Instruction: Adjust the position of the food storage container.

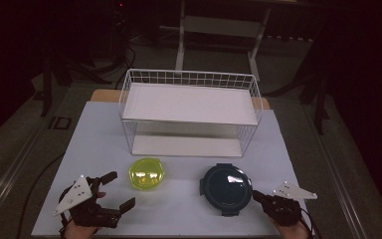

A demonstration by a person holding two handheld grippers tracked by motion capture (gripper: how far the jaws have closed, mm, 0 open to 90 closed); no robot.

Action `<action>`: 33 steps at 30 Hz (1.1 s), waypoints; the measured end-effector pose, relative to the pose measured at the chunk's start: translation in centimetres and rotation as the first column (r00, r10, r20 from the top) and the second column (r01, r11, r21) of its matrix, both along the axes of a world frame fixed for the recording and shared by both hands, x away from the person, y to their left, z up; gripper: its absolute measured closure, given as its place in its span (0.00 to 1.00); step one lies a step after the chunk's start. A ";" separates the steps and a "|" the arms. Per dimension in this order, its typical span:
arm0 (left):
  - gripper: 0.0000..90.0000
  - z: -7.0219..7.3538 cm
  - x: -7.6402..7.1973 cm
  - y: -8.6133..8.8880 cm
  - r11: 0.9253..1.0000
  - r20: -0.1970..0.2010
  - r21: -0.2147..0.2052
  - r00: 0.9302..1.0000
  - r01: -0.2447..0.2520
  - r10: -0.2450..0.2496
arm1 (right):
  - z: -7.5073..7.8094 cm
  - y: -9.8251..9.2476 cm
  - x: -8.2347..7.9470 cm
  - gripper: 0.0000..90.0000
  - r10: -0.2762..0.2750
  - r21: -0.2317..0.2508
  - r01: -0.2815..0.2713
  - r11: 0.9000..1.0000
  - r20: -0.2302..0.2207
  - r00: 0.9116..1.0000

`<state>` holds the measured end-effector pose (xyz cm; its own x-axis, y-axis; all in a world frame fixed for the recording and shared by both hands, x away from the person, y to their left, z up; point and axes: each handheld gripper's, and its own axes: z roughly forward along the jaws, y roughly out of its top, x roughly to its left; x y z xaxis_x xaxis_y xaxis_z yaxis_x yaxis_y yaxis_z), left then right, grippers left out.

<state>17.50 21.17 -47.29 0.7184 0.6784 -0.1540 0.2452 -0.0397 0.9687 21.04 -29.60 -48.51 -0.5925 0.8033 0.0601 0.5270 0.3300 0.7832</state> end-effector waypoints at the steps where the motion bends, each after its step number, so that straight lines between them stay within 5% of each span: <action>1: 0.00 0.0 0.0 0.0 1.000 -0.001 0.000 1.000 0.000 0.000 | -0.1 0.0 0.0 1.00 -0.001 -0.010 0.001 1.000 0.003 1.000; 14: 0.00 0.0 0.0 -0.2 1.000 -0.003 0.001 1.000 0.005 -0.005 | -0.2 0.0 0.5 1.00 0.007 0.008 -0.006 1.000 -0.010 1.000; 22: 0.00 0.1 -0.1 -0.4 1.000 0.004 -0.006 1.000 0.003 -0.003 | 1.0 -0.1 0.1 0.97 -0.006 0.047 0.004 0.999 0.027 1.000; 29: 0.00 -0.1 0.2 -1.2 1.000 -0.016 -0.003 1.000 0.027 -0.027 | 1.7 0.3 0.0 0.77 -0.005 0.108 -0.004 0.994 0.086 0.996; 32: 0.00 0.1 0.3 -1.6 0.999 -0.014 -0.002 0.999 0.034 -0.035 | 2.4 0.4 0.0 0.54 0.004 0.130 -0.019 0.991 0.117 0.993; 33: 0.00 0.4 0.3 -1.9 0.999 -0.011 -0.002 0.999 0.043 -0.043 | 2.8 0.3 0.1 0.34 0.015 0.159 -0.036 0.987 0.130 0.991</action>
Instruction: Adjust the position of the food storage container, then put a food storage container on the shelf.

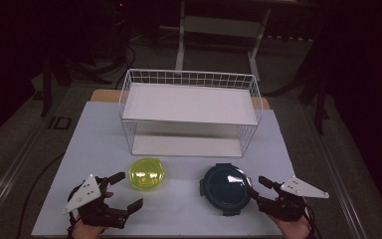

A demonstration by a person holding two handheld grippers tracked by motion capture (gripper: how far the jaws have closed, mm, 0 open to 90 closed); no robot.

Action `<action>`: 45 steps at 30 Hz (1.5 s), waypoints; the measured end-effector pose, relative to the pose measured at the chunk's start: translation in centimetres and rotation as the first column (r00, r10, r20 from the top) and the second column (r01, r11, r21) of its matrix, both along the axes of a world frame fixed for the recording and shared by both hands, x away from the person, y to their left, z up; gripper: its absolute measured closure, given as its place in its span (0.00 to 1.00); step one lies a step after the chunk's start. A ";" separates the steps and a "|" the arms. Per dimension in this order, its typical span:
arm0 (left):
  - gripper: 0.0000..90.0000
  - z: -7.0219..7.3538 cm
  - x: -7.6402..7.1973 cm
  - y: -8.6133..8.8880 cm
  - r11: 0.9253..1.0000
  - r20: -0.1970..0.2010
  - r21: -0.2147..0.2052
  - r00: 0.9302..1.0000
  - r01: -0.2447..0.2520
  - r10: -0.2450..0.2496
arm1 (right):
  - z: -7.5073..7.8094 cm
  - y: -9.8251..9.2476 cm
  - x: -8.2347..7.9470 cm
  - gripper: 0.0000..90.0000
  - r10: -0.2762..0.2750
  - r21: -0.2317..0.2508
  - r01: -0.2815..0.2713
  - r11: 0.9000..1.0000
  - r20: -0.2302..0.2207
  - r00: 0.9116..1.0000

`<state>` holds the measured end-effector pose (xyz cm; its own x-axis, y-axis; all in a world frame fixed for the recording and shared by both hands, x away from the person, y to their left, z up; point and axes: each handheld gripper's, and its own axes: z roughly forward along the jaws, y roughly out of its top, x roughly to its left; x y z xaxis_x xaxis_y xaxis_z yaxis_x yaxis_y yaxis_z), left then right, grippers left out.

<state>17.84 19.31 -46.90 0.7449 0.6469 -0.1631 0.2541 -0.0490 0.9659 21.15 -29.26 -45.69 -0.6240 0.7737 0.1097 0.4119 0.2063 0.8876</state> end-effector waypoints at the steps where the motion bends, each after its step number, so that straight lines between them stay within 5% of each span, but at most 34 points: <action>1: 0.00 0.0 0.0 0.0 1.000 0.000 0.000 1.000 0.000 0.000 | 0.0 0.0 0.0 0.34 0.000 0.000 0.000 1.000 0.000 1.000; 2: 0.00 0.4 0.0 -0.3 1.000 0.002 -0.008 1.000 0.008 -0.008 | 0.5 -0.1 0.2 0.19 0.022 0.028 -0.023 0.999 0.008 1.000; 4: 0.00 0.6 0.1 -0.5 1.000 0.003 -0.012 1.000 0.014 -0.014 | 0.6 -0.1 0.3 0.15 0.031 0.034 -0.031 0.999 0.012 0.999; 7: 0.00 1.2 0.2 -1.1 0.999 0.010 -0.003 0.999 0.039 -0.039 | 1.2 0.0 0.3 0.16 0.001 0.006 -0.001 1.000 0.041 0.999; 8: 0.00 1.4 0.3 -1.4 0.999 0.014 0.014 0.999 0.050 -0.050 | 1.5 -0.3 0.7 0.17 0.004 0.051 -0.004 0.999 0.005 1.000; 11: 0.00 1.5 0.8 -2.5 0.997 0.011 0.035 0.997 0.074 -0.075 | 1.7 -0.6 0.8 0.24 0.014 0.097 -0.014 0.995 0.005 1.000; 14: 0.00 1.7 1.3 -3.6 0.995 -0.011 0.033 0.996 0.093 -0.093 | 2.2 -0.8 0.7 0.23 0.043 0.098 -0.050 0.994 0.070 0.997; 19: 0.00 2.3 2.1 -6.0 0.990 -0.042 0.088 0.993 0.112 -0.108 | 2.8 -1.4 1.0 0.23 0.007 0.078 -0.012 0.997 0.070 0.997; 23: 0.00 2.7 3.0 -7.6 0.989 -0.116 0.060 0.985 0.133 -0.126 | 2.9 -1.6 1.3 0.23 -0.005 0.043 0.002 0.999 0.069 0.998; 24: 0.00 2.8 3.5 -8.5 0.987 -0.158 0.043 0.976 0.156 -0.147 | 3.0 -1.5 1.4 0.21 -0.003 0.021 0.001 1.000 0.065 0.998; 25: 0.00 2.8 3.5 -8.5 0.987 -0.158 0.043 0.976 0.156 -0.147 | 3.0 -1.5 1.4 0.21 -0.003 0.021 0.001 1.000 0.065 0.998; 30: 0.00 2.2 4.7 -10.7 0.973 -0.225 0.020 0.949 0.230 -0.220 | 3.0 -1.5 1.6 0.16 0.018 0.031 -0.020 0.999 0.038 0.999; 37: 0.00 0.6 6.6 -13.3 0.966 -0.337 -0.055 0.906 0.253 -0.256 | 2.4 -1.4 1.7 0.16 0.022 0.000 -0.022 1.000 0.022 1.000; 41: 0.00 -0.1 7.4 -14.2 0.969 -0.377 -0.085 0.892 0.234 -0.249 | 2.1 -1.5 1.8 0.15 0.023 0.014 -0.023 1.000 0.003 1.000; 42: 0.00 -0.3 7.7 -14.4 0.968 -0.391 -0.100 0.886 0.230 -0.251 | 1.8 -1.6 2.0 0.14 0.029 0.024 -0.029 0.999 -0.002 1.000; 45: 0.01 -1.3 8.2 -15.0 0.965 -0.460 -0.164 0.850 0.204 -0.257 | 1.6 -1.6 2.1 0.14 0.044 0.028 -0.044 0.999 -0.008 0.999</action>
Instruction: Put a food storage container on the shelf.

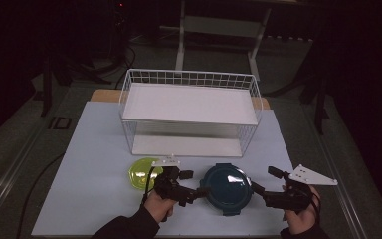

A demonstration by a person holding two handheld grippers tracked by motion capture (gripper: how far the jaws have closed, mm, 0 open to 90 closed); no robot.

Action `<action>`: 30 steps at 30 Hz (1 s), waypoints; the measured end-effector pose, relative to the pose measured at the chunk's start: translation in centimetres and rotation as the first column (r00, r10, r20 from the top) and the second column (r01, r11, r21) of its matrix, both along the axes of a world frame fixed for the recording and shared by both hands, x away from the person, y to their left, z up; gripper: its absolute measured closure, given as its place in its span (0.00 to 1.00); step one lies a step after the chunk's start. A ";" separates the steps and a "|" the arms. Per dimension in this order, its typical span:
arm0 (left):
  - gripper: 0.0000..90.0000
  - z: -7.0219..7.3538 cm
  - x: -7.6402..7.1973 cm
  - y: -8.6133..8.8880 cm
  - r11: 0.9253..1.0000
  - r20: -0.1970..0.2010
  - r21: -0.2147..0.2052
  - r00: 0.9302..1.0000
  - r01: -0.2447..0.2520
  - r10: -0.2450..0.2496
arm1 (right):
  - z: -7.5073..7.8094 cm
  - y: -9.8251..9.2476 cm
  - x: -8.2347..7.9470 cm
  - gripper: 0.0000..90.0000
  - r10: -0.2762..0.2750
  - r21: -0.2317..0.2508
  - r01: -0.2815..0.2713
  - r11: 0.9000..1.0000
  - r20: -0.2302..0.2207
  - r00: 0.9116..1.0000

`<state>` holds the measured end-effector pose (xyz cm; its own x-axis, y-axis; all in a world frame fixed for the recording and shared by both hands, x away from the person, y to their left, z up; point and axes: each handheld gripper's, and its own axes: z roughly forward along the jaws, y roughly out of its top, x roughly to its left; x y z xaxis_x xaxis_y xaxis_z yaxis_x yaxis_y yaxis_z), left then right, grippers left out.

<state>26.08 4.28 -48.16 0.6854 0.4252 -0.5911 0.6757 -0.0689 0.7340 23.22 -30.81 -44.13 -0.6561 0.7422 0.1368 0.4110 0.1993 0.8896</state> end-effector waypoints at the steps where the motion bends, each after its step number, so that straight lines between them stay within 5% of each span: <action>1: 0.01 -0.4 0.2 -0.2 1.000 -0.032 -0.010 0.999 -0.009 0.009 | -0.1 0.1 0.1 0.13 -0.005 -0.008 0.005 1.000 -0.004 1.000; 4: 0.03 -1.5 0.8 -0.6 0.999 -0.138 -0.028 0.990 -0.034 0.030 | -0.9 0.2 0.3 0.11 -0.009 -0.013 0.009 1.000 -0.032 0.999; 7: 0.05 -2.8 1.2 -0.8 0.998 -0.239 -0.018 0.969 -0.066 0.060 | -1.1 0.4 0.4 0.11 -0.013 -0.015 0.012 1.000 -0.048 0.999; 8: 0.06 -2.8 1.2 -0.8 0.998 -0.239 -0.018 0.969 -0.066 0.060 | -1.1 0.4 0.4 0.11 -0.013 -0.015 0.012 1.000 -0.048 0.999; 9: 0.08 -3.3 1.4 -1.0 0.997 -0.279 0.010 0.957 -0.076 0.075 | -1.4 0.6 0.4 0.11 -0.013 -0.030 0.011 0.999 -0.054 0.998; 11: 0.14 -3.8 1.5 -0.9 0.997 -0.306 0.014 0.948 -0.082 0.082 | -1.4 0.8 0.4 0.12 -0.012 -0.043 0.010 0.999 -0.054 0.998; 17: 0.25 -5.0 2.3 -0.8 0.998 -0.416 -0.018 0.909 -0.054 0.042 | -1.6 1.0 0.4 0.14 -0.005 -0.059 0.001 0.998 -0.064 0.998; 19: 0.28 -5.0 2.3 -0.8 0.998 -0.416 -0.018 0.909 -0.054 0.042 | -1.6 1.0 0.4 0.14 -0.004 -0.059 0.001 0.998 -0.064 0.998; 20: 0.38 -5.6 2.6 -0.7 0.998 -0.454 -0.042 0.891 -0.040 0.016 | -1.6 0.9 0.4 0.14 -0.005 -0.061 0.001 0.998 -0.064 0.998; 26: 0.52 -6.0 2.8 -0.8 0.998 -0.477 -0.052 0.879 -0.032 0.003 | -1.7 0.9 0.3 0.15 -0.009 -0.066 0.004 0.998 -0.072 0.997; 30: 0.54 -6.1 2.9 -0.8 0.998 -0.455 -0.056 0.890 -0.017 -0.010 | -1.7 0.5 0.3 0.16 -0.014 -0.062 0.009 0.998 -0.080 0.997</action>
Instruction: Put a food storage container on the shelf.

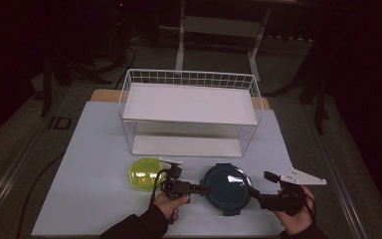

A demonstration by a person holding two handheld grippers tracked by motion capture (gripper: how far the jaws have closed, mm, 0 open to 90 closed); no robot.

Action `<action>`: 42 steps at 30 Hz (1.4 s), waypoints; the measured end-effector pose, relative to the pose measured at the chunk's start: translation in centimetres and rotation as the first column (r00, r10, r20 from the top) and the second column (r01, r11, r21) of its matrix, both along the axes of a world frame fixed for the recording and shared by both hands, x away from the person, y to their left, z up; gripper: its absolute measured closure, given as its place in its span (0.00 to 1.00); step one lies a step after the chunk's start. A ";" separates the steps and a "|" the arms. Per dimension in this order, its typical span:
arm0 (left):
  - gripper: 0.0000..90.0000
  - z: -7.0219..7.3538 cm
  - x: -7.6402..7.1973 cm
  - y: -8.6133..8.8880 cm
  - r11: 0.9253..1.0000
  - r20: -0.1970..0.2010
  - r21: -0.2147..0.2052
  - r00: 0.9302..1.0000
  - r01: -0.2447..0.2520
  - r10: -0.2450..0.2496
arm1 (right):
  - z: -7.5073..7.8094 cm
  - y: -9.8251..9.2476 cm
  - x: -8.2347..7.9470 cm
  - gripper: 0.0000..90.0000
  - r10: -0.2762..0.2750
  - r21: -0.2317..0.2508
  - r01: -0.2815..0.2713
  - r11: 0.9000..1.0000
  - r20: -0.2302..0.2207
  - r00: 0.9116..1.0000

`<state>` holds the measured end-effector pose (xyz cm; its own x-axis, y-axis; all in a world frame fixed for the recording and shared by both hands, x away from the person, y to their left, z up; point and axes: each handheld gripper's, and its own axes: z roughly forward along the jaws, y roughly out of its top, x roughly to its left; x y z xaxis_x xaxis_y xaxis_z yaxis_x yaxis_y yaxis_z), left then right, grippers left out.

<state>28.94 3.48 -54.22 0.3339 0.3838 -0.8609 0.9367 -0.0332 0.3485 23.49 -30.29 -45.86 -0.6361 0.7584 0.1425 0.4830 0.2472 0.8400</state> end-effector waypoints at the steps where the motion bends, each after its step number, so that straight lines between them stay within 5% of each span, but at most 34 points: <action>1: 0.54 0.1 0.0 0.0 1.000 0.008 0.007 1.000 0.006 -0.006 | -0.1 -0.1 0.0 0.16 -0.001 0.001 0.001 1.000 -0.007 1.000; 8: 0.57 0.7 0.0 -0.3 0.999 0.078 0.023 0.996 0.046 -0.048 | -1.1 -1.5 0.0 0.25 -0.018 0.029 0.020 0.999 -0.071 0.997; 10: 0.59 1.1 -0.3 -0.4 0.997 0.132 0.024 0.988 0.073 -0.076 | -1.2 -1.9 0.0 0.29 -0.027 0.052 0.032 0.998 -0.086 0.996; 13: 0.60 1.2 -0.3 -0.5 0.996 0.141 0.025 0.986 0.082 -0.085 | -1.2 -2.0 0.0 0.30 -0.028 0.060 0.034 0.998 -0.091 0.995; 18: 0.61 1.3 -0.6 -0.3 0.994 0.171 0.031 0.979 0.109 -0.113 | -1.8 -2.1 -0.2 0.33 0.001 0.089 0.014 0.996 -0.166 0.986; 19: 0.61 1.5 -0.7 -0.3 0.991 0.198 0.040 0.971 0.124 -0.130 | -2.3 -2.2 -0.4 0.37 0.013 0.107 0.010 0.994 -0.205 0.979; 25: 0.62 1.6 -1.1 -0.2 0.987 0.237 0.051 0.958 0.151 -0.159 | -2.9 -2.5 -0.4 0.46 0.030 0.137 0.004 0.991 -0.249 0.968; 30: 0.62 1.5 -1.2 0.0 0.985 0.247 0.044 0.954 0.166 -0.172 | -3.1 -2.8 -0.2 0.52 0.071 0.172 -0.021 0.985 -0.288 0.955; 33: 0.62 1.4 -1.2 0.1 0.982 0.262 0.047 0.946 0.183 -0.189 | -3.5 -2.9 0.2 0.56 0.131 0.218 -0.060 0.974 -0.330 0.935; 38: 0.62 1.5 -1.3 0.1 0.981 0.266 0.051 0.944 0.188 -0.195 | -4.1 -3.2 0.6 0.60 0.182 0.290 -0.071 0.954 -0.375 0.909; 42: 0.62 1.5 -1.4 0.1 0.982 0.263 0.053 0.946 0.183 -0.190 | -4.4 -3.3 0.6 0.61 0.189 0.325 -0.058 0.944 -0.388 0.902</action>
